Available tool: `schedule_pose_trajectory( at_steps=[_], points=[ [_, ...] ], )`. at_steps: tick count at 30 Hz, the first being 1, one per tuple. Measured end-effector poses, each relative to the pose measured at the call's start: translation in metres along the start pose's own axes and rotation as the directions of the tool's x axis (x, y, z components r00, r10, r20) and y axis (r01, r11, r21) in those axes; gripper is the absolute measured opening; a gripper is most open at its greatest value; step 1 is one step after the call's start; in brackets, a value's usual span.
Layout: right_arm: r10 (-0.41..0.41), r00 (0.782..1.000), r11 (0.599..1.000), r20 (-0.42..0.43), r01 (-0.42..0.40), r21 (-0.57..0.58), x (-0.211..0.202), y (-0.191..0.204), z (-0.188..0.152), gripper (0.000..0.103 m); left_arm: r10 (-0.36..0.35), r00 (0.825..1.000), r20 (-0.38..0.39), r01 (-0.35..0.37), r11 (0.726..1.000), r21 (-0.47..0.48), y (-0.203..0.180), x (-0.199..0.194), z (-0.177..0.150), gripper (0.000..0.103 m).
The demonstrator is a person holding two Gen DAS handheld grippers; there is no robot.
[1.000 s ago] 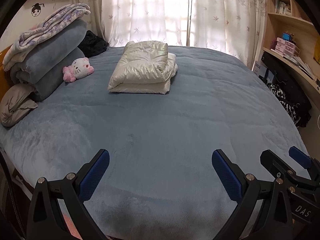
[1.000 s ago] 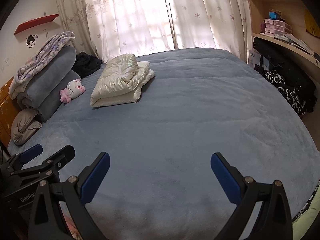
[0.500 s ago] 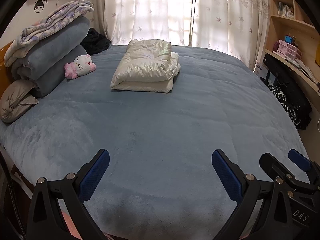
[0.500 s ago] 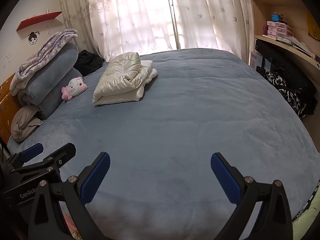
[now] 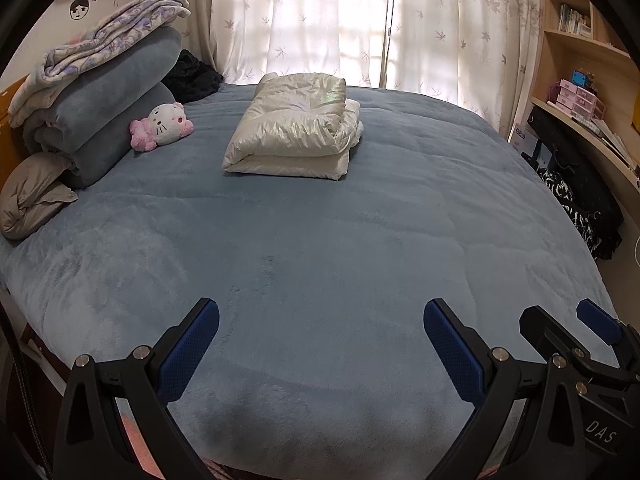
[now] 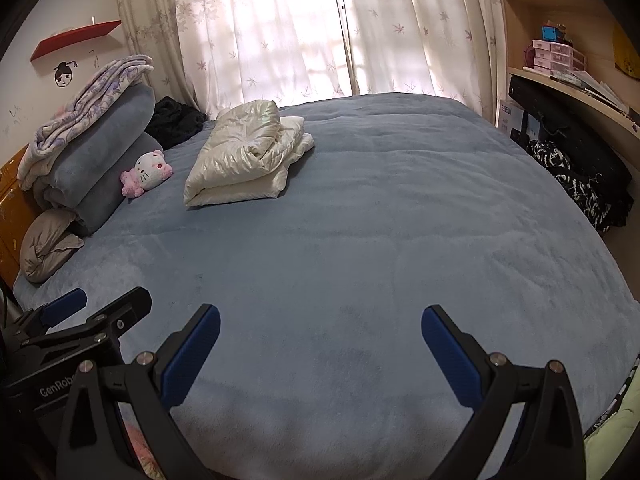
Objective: Fold large clothes
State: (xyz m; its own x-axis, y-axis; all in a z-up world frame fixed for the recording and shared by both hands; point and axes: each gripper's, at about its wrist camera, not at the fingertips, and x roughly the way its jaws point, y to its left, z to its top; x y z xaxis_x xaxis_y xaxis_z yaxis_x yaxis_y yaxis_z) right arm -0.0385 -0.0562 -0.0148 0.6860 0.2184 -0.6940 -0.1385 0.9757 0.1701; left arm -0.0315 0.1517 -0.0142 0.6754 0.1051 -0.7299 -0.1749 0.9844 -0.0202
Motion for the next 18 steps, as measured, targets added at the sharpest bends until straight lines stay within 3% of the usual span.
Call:
schedule_pose_trajectory(
  at_steps=[18],
  points=[
    [0.0, 1.0, 1.0, 0.001, 0.0, 0.0, 0.0001, -0.0001, -0.0005, 0.101, 0.005, 1.0, 0.004, -0.005, 1.0, 0.0, -0.0007, -0.0012, -0.0018, 0.101]
  ],
)
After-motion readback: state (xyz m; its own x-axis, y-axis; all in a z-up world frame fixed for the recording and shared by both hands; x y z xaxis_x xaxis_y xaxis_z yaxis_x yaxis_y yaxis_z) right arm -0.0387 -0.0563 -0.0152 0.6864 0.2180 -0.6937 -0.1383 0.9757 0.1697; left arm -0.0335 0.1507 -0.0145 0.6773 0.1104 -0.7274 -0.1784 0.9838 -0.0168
